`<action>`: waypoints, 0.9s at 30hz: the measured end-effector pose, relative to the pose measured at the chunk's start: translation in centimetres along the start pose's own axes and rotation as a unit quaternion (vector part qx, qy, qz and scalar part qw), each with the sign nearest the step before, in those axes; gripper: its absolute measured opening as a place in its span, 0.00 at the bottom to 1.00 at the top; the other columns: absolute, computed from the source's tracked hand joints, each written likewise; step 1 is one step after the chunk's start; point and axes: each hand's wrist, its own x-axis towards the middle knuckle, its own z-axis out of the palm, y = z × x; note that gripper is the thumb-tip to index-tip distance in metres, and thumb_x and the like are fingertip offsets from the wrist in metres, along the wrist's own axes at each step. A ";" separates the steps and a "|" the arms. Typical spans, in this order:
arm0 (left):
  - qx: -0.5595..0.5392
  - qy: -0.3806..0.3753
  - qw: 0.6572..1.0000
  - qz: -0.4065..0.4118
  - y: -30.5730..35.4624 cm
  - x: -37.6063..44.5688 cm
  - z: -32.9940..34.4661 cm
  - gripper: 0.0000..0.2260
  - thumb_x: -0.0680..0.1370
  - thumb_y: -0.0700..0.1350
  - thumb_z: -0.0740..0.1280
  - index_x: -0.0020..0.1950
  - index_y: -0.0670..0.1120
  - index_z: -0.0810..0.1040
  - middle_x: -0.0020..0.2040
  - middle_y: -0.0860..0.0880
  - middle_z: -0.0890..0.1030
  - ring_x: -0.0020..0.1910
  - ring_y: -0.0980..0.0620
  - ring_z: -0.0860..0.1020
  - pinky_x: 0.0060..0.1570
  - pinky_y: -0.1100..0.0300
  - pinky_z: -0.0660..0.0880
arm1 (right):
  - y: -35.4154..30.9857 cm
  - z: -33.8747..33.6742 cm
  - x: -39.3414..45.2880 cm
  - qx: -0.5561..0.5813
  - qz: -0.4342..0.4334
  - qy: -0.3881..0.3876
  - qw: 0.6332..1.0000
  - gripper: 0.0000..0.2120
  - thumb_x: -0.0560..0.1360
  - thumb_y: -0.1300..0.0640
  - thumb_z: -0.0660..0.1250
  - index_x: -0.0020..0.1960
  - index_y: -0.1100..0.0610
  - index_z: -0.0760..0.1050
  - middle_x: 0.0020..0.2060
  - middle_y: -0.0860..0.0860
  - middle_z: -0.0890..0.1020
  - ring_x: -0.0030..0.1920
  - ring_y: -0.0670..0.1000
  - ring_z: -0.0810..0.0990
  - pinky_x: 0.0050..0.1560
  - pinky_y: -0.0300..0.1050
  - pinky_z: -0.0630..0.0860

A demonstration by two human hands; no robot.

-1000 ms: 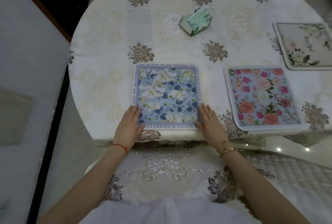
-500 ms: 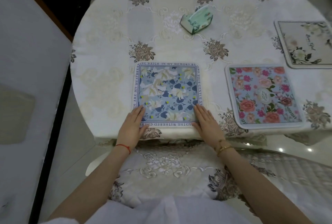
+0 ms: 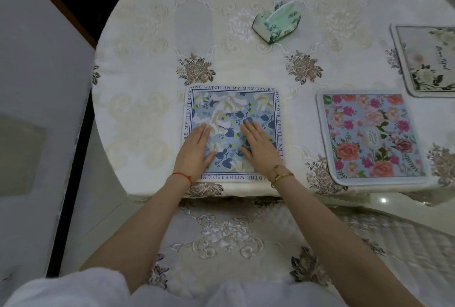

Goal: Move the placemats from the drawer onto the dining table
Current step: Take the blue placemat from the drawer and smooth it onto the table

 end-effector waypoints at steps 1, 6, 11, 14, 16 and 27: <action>0.011 0.000 1.000 0.006 -0.3 0.0 0.0 0.31 0.79 0.55 0.62 0.77 0.43 0.56 0.77 0.44 0.59 0.76 0.46 0.57 0.74 0.51 0.57 | 0.6 0.0 -0.1 0.005 -0.003 0.000 1.000 0.31 0.81 0.47 0.57 0.78 0.55 0.48 0.78 0.50 0.50 0.77 0.49 0.44 0.77 0.49 0.48; 0.030 0.015 0.999 0.012 -2.3 -1.6 -0.1 0.31 0.78 0.60 0.56 0.76 0.44 0.57 0.76 0.46 0.60 0.75 0.48 0.59 0.74 0.55 0.57 | 4.5 -0.9 -2.8 0.010 0.020 0.014 1.000 0.31 0.80 0.45 0.56 0.78 0.54 0.49 0.77 0.48 0.52 0.77 0.47 0.48 0.77 0.46 0.48; 0.012 0.030 0.999 0.004 -2.5 -0.8 -0.6 0.27 0.80 0.53 0.61 0.75 0.43 0.60 0.75 0.45 0.63 0.74 0.47 0.61 0.73 0.52 0.61 | 5.1 -2.1 -2.8 0.008 0.049 0.056 0.997 0.28 0.81 0.50 0.57 0.77 0.58 0.53 0.77 0.52 0.56 0.77 0.50 0.51 0.76 0.47 0.50; -0.003 0.021 1.000 0.016 -2.1 2.5 -1.0 0.27 0.80 0.51 0.61 0.76 0.42 0.58 0.76 0.43 0.61 0.75 0.46 0.59 0.74 0.52 0.57 | 3.8 -2.6 0.9 0.001 0.026 0.065 0.998 0.28 0.81 0.49 0.57 0.77 0.58 0.54 0.76 0.53 0.57 0.77 0.52 0.51 0.76 0.49 0.51; -0.011 0.015 1.000 0.022 -1.5 5.6 -1.5 0.27 0.81 0.50 0.60 0.76 0.42 0.58 0.76 0.43 0.59 0.76 0.45 0.56 0.75 0.51 0.55 | 2.6 -2.8 4.4 0.001 0.008 0.057 0.998 0.28 0.81 0.49 0.56 0.77 0.58 0.53 0.77 0.52 0.55 0.77 0.52 0.49 0.76 0.47 0.48; 0.054 -0.013 0.998 0.041 -2.0 13.5 -1.9 0.29 0.81 0.56 0.53 0.78 0.44 0.50 0.79 0.47 0.52 0.77 0.50 0.48 0.75 0.58 0.44 | 1.9 -3.0 12.3 -0.051 -0.052 0.005 0.997 0.31 0.81 0.43 0.51 0.78 0.57 0.48 0.78 0.52 0.52 0.77 0.51 0.48 0.77 0.48 0.45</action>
